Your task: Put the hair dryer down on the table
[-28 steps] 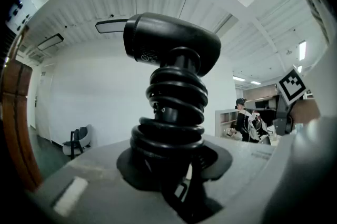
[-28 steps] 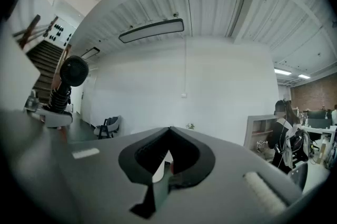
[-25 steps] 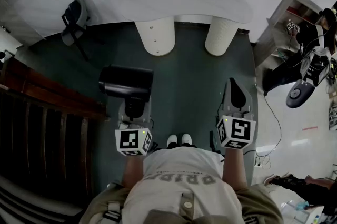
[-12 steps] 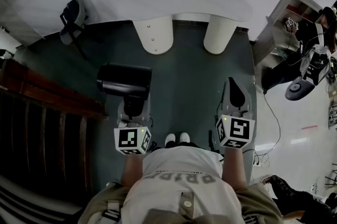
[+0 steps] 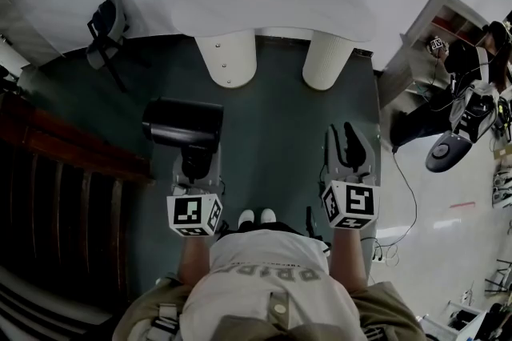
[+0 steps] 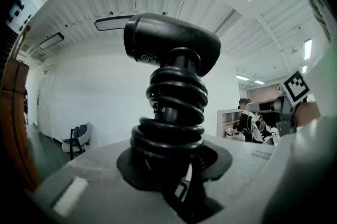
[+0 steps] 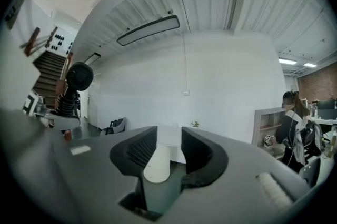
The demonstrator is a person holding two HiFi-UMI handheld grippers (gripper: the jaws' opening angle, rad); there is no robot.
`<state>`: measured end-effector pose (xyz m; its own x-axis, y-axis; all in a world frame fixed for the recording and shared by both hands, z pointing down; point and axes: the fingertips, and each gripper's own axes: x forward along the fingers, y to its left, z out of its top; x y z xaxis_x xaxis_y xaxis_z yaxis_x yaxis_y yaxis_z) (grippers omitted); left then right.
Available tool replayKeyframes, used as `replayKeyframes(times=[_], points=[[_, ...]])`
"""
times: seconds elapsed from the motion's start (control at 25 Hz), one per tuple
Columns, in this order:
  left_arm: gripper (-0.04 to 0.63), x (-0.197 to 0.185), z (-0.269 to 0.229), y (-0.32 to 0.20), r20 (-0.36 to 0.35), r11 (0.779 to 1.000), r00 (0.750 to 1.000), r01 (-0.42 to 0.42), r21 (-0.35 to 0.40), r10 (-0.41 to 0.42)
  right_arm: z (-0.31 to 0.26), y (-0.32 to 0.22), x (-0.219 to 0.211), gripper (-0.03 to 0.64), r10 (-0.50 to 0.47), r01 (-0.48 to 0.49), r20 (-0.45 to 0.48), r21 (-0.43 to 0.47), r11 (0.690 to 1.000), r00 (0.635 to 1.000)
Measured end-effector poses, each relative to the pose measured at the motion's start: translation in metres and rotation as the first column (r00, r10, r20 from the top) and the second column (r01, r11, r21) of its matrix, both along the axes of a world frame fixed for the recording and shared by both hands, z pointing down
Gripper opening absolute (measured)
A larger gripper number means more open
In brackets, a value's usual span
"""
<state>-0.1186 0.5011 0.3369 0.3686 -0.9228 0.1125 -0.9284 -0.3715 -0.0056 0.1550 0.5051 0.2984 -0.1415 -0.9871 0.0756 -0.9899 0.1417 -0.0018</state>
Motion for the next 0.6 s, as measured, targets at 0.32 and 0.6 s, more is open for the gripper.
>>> replayKeyframes(times=[0.32,0.6], points=[[0.14,0.01,-0.003,-0.013,0.039,1.0,0.999,0.018,0.004,-0.018,0.0,-0.021,-0.004,0.226,-0.09,0.09,0.031,-0.005,0.996,0.995],[0.14,0.0,0.002,-0.035,0.045,1.0,0.999,0.029,-0.006,-0.029,0.009,-0.047,-0.008,0.229,-0.091,0.093,0.059,-0.019,0.996,0.994]])
